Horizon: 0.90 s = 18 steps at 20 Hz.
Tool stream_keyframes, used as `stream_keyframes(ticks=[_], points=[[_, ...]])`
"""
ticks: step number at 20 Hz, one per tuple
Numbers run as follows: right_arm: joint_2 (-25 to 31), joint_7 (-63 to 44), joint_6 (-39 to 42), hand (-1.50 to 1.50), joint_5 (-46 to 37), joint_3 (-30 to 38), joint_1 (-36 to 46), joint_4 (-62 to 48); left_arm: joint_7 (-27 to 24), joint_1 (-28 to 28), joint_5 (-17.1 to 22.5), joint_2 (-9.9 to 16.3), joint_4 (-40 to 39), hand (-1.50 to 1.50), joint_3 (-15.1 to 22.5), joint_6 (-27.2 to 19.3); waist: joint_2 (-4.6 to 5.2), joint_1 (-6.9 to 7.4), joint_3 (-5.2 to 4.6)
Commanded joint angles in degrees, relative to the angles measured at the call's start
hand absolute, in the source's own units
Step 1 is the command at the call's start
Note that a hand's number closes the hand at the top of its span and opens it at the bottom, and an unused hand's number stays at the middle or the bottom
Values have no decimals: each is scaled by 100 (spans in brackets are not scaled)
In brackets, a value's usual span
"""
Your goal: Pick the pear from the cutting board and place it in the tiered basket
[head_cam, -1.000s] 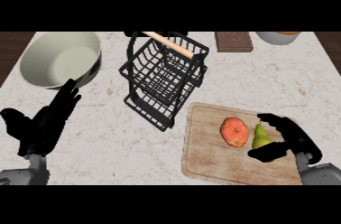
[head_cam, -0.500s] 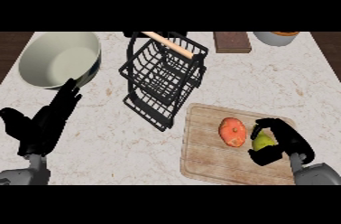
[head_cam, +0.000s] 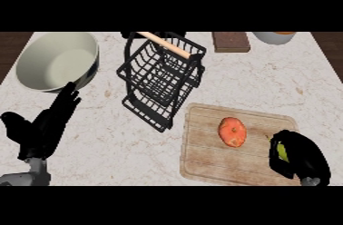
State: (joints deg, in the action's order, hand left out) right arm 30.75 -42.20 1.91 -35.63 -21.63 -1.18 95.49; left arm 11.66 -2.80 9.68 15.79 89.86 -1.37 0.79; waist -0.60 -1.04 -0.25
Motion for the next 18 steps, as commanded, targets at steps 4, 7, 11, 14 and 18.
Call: stream_keyframes(ticks=[4,7,11,14,18], points=[[643,-70,-1345,150,-1784,-6,-704,1556,14,152,48,84,98,0,-160,9,-28,-114,19],[396,118,-1962,150,-1516,336,-901,2385,12,177,64,24,8,0,-160,4,-28,-182,24],[181,-45,-2069,150,-1643,335,-780,3549,-135,221,-74,-28,162,0,-52,-10,0,-39,18],[180,-136,-1862,150,-1879,211,-1016,4312,165,162,-20,19,306,0,-60,34,23,26,22],[-191,-912,-817,150,-1906,-116,-78,4614,71,72,-83,-104,184,0,-5,76,52,123,17]])
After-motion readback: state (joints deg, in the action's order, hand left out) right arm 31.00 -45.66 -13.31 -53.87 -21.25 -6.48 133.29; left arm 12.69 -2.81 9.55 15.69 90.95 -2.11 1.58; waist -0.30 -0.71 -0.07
